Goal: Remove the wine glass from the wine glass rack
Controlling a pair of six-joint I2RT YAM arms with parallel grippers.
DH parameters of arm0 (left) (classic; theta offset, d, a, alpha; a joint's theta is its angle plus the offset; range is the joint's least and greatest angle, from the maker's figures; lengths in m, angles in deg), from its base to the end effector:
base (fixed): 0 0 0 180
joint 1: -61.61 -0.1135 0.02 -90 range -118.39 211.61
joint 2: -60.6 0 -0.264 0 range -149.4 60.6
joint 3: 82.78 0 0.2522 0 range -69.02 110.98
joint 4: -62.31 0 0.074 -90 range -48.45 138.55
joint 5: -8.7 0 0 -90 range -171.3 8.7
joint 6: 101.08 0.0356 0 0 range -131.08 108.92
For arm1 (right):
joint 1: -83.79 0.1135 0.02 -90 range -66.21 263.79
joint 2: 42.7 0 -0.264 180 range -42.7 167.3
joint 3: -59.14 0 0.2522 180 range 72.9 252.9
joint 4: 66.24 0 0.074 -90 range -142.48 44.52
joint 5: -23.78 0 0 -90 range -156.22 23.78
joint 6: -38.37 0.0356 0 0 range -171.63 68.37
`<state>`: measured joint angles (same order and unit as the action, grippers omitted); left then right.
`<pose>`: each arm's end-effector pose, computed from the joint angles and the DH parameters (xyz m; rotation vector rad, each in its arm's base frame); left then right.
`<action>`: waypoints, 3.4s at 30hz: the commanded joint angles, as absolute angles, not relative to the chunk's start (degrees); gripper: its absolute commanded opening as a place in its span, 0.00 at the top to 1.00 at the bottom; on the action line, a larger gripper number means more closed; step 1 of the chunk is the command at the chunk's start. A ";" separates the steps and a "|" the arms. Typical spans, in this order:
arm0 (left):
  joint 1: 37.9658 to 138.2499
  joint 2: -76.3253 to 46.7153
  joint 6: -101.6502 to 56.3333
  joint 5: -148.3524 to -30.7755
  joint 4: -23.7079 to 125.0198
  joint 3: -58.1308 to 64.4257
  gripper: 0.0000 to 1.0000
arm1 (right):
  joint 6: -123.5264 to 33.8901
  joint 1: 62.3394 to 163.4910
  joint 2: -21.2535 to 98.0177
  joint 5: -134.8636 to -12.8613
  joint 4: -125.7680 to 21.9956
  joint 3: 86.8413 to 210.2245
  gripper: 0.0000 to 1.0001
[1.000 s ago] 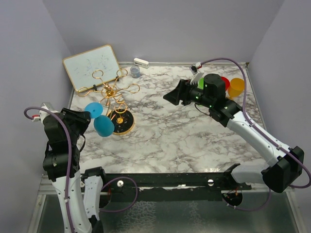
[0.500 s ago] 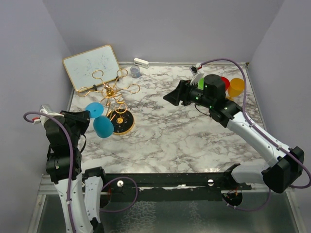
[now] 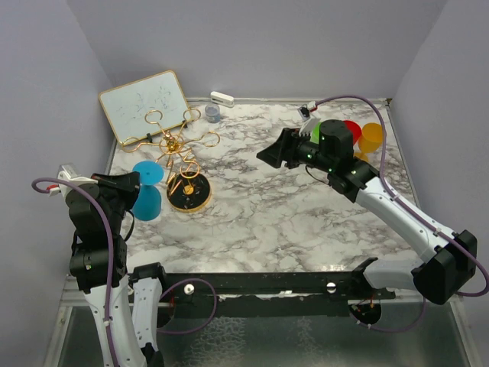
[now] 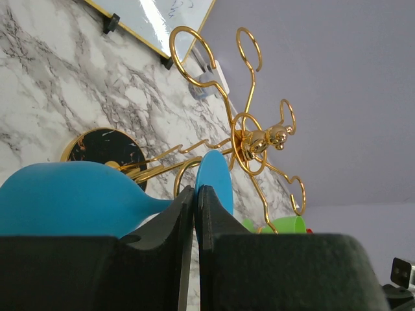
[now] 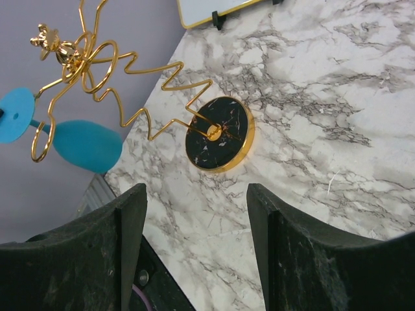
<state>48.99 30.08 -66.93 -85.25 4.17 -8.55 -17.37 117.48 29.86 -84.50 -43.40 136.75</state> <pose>0.0795 0.0153 0.3946 -1.0066 1.5677 -0.5915 0.2391 0.1728 0.3546 -0.2256 2.0091 1.0863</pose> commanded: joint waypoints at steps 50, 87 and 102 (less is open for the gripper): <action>49.39 27.64 -64.95 -74.19 23.07 -8.71 1.00 | -14.56 117.62 28.23 -86.28 -49.04 137.22 0.37; 72.11 -4.93 -70.79 -128.34 74.64 8.30 1.00 | -29.58 117.63 25.23 -103.30 -42.40 154.64 0.46; 84.04 -6.11 -60.23 -122.34 66.92 6.51 1.00 | -29.12 117.63 21.28 -98.22 -40.31 152.41 0.47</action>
